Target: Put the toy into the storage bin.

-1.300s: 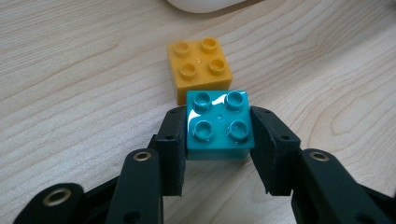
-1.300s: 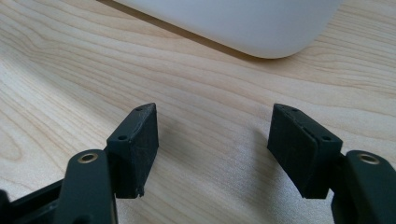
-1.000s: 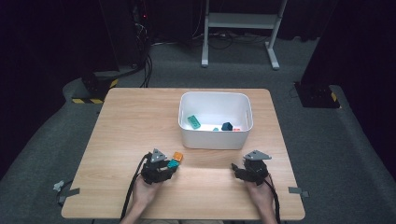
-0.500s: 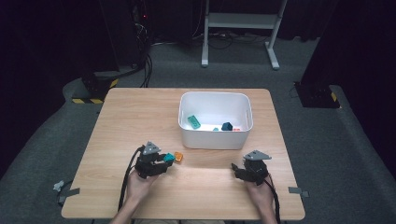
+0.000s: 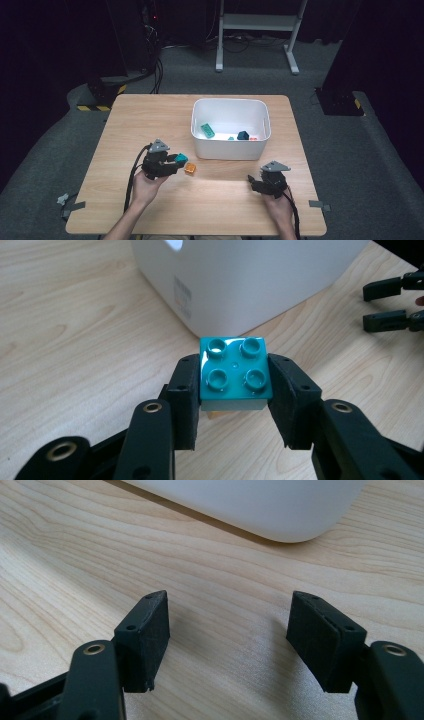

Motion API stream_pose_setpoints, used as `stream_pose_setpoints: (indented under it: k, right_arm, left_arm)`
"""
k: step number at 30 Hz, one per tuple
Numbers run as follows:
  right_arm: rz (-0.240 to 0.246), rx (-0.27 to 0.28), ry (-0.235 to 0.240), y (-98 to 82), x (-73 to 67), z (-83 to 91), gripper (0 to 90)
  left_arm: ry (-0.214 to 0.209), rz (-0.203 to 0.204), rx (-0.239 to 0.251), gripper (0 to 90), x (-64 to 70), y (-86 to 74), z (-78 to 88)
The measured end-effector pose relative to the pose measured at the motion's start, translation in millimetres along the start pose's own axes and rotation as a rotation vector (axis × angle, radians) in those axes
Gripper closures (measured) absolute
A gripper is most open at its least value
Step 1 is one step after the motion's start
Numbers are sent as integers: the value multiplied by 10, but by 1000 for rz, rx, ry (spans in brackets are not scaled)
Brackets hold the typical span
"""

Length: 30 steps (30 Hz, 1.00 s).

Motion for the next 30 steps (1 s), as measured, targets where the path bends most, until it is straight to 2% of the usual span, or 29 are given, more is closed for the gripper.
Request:
stream_pose_setpoints:
  k: [4,12,30]
  right_arm:
    - [0,0,0,0,0,0,332]
    - [0,0,0,0,0,0,332]
    - [0,0,0,0,0,0,332]
  left_arm:
    - [-10,-9,2,582,4,100,-4]
    - [-40,4,18,581,12,289,-8]
    - [-67,-12,36,581,-16,708,-27]
Point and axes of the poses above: each handheld gripper's, and its own axes: z roughly backward along the jaws, y roughly out of its top, x roughly to its right, the point moved 9 cm from there along -z, roughly forward along the jaws, and after that the axes turned 12 degrees about x, right-handed, at the moved point
